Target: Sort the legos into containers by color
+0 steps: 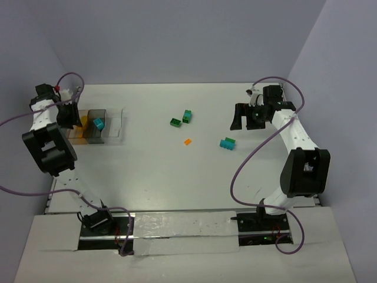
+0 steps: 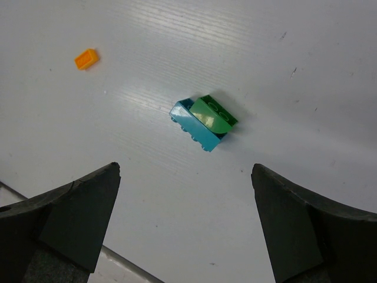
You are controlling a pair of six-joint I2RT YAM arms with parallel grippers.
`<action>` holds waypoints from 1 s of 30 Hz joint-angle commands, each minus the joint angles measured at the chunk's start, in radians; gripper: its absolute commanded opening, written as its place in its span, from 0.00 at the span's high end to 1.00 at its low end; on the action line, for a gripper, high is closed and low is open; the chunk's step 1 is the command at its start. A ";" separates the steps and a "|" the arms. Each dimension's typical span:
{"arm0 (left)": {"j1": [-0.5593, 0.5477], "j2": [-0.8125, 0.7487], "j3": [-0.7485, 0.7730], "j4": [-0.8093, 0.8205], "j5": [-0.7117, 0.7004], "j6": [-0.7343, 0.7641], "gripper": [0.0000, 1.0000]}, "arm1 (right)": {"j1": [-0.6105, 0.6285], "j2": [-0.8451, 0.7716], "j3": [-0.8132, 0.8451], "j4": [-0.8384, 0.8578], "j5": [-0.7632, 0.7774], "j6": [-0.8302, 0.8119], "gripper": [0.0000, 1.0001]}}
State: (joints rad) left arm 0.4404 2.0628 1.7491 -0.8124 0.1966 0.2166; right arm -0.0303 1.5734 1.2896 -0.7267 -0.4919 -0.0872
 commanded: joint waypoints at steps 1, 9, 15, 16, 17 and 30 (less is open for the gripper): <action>0.001 -0.003 0.048 0.017 0.016 0.006 0.02 | 0.007 -0.010 0.017 0.006 -0.017 -0.011 0.00; -0.022 -0.104 0.061 0.021 0.044 0.018 0.01 | 0.007 -0.016 0.017 0.006 -0.010 -0.011 0.00; -0.227 -0.329 -0.080 0.143 -0.006 0.057 0.01 | 0.007 -0.019 0.020 0.004 -0.005 -0.009 0.00; -0.273 -0.351 -0.101 0.165 0.010 0.032 0.01 | 0.007 -0.019 0.022 0.004 -0.005 -0.008 0.00; -0.309 -0.367 -0.102 0.166 0.011 0.028 0.01 | 0.006 -0.019 0.025 0.003 -0.003 -0.008 0.00; -0.911 -0.240 -0.123 0.196 0.062 0.026 0.01 | 0.004 -0.040 0.023 0.000 0.048 -0.016 0.00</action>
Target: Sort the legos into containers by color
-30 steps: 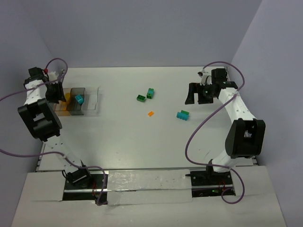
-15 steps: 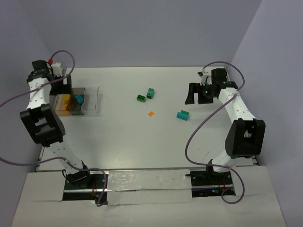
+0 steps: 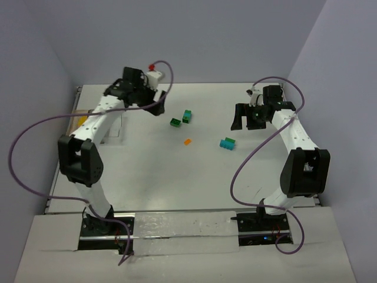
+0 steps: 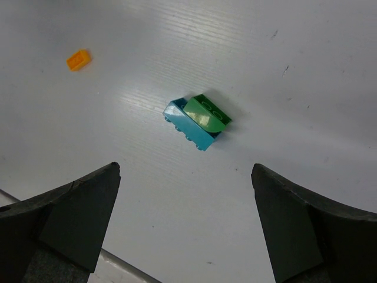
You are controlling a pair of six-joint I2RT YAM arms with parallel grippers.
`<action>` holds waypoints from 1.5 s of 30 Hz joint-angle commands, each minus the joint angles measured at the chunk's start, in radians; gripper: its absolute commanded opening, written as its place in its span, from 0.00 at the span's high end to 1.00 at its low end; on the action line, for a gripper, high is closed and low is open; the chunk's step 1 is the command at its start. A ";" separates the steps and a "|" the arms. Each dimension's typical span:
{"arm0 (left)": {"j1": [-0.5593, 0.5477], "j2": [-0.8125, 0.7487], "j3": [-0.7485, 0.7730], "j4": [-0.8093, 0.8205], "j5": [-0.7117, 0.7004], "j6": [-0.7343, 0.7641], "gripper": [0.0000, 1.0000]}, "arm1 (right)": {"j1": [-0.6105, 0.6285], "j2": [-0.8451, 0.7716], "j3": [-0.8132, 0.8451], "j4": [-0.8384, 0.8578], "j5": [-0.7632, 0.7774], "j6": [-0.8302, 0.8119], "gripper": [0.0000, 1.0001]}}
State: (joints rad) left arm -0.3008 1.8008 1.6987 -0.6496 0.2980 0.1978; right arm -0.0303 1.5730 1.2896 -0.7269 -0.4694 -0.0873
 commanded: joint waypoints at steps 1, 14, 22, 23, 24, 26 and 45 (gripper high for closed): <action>-0.202 0.023 -0.087 0.044 -0.058 0.050 0.01 | 0.002 -0.041 0.022 0.000 0.028 -0.015 0.00; -0.414 0.264 -0.033 0.052 -0.077 -0.005 0.01 | -0.043 -0.070 0.013 0.000 0.003 -0.017 0.00; -0.412 0.378 0.057 0.047 -0.092 -0.042 0.02 | -0.043 -0.077 0.010 -0.002 -0.007 -0.019 0.00; -0.411 0.380 0.064 0.047 -0.095 -0.043 0.02 | -0.045 -0.077 0.010 -0.002 -0.008 -0.019 0.00; -0.408 0.392 0.069 0.048 -0.097 -0.049 0.04 | -0.044 -0.076 0.011 -0.003 -0.009 -0.019 0.00; -0.396 0.412 0.081 0.053 -0.092 -0.059 0.06 | -0.043 -0.076 0.010 -0.003 -0.013 -0.020 0.00; -0.366 0.437 0.037 0.033 -0.119 -0.032 0.64 | -0.044 -0.056 0.032 -0.011 -0.020 -0.017 0.00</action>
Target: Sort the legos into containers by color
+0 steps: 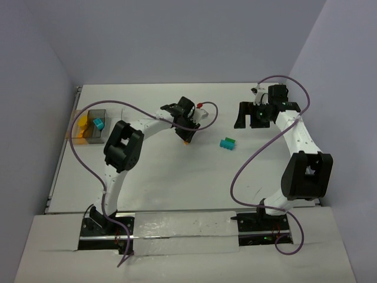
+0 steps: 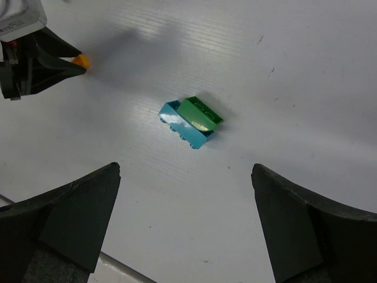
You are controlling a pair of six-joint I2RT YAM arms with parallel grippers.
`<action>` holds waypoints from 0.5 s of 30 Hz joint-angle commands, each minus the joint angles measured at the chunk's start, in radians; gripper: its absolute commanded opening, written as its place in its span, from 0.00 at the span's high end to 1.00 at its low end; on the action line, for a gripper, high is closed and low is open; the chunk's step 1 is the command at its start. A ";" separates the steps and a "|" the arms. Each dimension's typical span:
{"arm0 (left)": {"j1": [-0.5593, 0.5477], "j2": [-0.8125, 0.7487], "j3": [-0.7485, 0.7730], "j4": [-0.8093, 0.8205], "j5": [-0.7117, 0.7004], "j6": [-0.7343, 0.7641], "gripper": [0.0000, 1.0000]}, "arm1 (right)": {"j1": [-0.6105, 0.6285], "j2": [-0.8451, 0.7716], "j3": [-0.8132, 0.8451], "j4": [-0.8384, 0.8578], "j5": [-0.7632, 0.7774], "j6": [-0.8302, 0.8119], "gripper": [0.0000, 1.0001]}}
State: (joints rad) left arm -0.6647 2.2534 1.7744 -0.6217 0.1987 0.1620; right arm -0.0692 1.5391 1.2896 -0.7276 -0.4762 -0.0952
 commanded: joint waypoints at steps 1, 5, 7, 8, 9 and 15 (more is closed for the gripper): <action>-0.003 -0.018 -0.042 0.005 -0.018 0.005 0.67 | -0.006 -0.022 0.033 -0.011 -0.014 -0.009 0.00; -0.006 -0.032 -0.086 0.017 -0.032 0.012 0.77 | -0.004 -0.016 0.034 -0.010 -0.015 -0.009 0.00; -0.010 -0.040 -0.109 0.021 -0.042 0.015 0.84 | -0.004 -0.014 0.034 -0.010 -0.015 -0.010 0.00; -0.013 -0.047 -0.124 0.026 -0.051 0.015 0.88 | -0.004 -0.012 0.035 -0.010 -0.015 -0.009 0.00; -0.013 -0.060 -0.135 0.030 -0.057 0.014 0.93 | -0.004 -0.011 0.036 -0.011 -0.015 -0.009 0.00; 0.028 -0.177 -0.135 -0.013 -0.047 0.004 1.00 | -0.004 -0.008 0.045 -0.016 -0.019 -0.005 0.00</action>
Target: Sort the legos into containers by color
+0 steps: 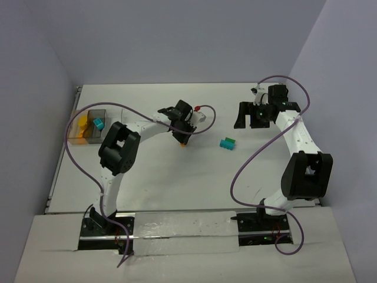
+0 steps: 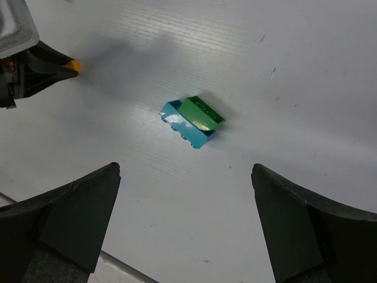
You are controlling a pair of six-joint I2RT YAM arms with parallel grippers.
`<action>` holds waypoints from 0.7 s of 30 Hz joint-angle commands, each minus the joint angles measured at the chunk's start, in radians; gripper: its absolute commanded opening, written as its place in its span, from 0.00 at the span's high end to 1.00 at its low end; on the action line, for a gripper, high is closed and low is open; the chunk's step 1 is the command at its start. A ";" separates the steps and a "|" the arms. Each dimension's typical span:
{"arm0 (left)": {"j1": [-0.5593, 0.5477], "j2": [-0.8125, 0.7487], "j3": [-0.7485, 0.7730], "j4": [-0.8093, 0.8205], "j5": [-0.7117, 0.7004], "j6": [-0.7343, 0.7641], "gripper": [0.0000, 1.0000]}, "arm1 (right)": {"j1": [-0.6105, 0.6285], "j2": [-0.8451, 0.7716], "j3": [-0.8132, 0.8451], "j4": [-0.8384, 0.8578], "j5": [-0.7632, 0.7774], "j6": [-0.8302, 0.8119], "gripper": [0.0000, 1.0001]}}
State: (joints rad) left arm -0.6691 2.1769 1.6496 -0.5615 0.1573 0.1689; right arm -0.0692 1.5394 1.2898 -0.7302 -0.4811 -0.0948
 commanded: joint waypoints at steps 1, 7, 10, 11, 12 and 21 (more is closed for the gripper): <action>0.060 -0.148 0.004 -0.104 0.020 -0.007 1.00 | -0.004 -0.011 0.047 -0.016 -0.014 -0.006 0.00; 0.321 -0.372 0.048 -0.237 0.136 -0.016 1.00 | -0.003 -0.021 0.050 -0.021 -0.024 -0.007 0.00; 0.555 -0.430 0.066 -0.312 0.191 0.015 1.00 | 0.006 -0.021 0.045 -0.019 -0.018 -0.012 0.00; 0.562 -0.443 0.063 -0.313 0.191 0.027 1.00 | 0.008 -0.021 0.045 -0.018 -0.016 -0.013 0.00; 0.641 -0.456 0.053 -0.312 0.182 0.047 1.00 | 0.012 -0.019 0.043 -0.017 -0.012 -0.014 0.00; 1.064 -0.253 0.295 -0.445 0.232 0.147 1.00 | 0.027 -0.004 0.038 -0.008 -0.008 -0.018 0.00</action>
State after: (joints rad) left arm 0.3319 1.8294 1.8407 -0.9111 0.3348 0.2498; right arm -0.0533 1.5394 1.2907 -0.7382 -0.4877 -0.0990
